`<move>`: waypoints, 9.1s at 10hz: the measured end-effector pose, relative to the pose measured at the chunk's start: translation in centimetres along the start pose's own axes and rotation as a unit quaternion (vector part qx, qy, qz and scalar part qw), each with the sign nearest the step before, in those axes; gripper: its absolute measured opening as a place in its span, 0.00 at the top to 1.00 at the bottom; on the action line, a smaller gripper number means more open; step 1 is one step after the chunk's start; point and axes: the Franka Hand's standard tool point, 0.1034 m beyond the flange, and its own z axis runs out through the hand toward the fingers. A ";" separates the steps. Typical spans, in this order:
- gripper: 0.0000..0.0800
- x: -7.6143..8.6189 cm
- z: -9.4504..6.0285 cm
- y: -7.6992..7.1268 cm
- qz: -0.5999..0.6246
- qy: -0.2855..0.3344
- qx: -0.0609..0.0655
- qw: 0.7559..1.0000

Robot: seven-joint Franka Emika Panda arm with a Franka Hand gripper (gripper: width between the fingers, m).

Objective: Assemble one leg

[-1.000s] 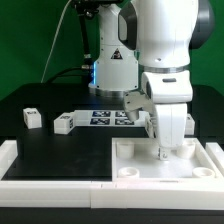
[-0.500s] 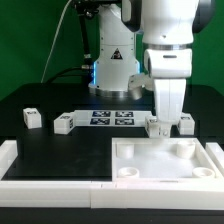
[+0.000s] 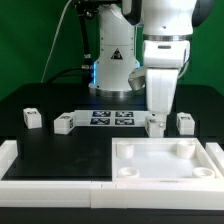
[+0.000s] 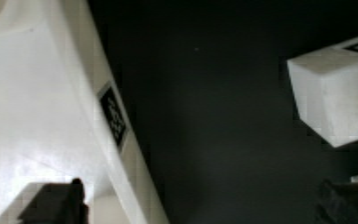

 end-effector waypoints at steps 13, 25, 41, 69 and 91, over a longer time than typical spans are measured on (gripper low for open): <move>0.19 3.7 0.7 -6.4 0.609 -0.014 0.049 0.792; 0.19 3.0 3.5 -10.5 0.507 -0.407 0.293 0.701; 0.64 2.9 4.3 -10.9 0.507 -0.407 0.293 0.702; 0.64 8.0 -8.2 10.4 0.504 0.146 -0.064 0.849; 0.64 8.3 -2.8 13.1 0.458 0.193 -0.104 0.861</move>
Offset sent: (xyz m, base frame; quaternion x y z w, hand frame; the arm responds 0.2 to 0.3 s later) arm -0.0400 -0.0016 0.0014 -0.0375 0.0275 0.3450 0.9375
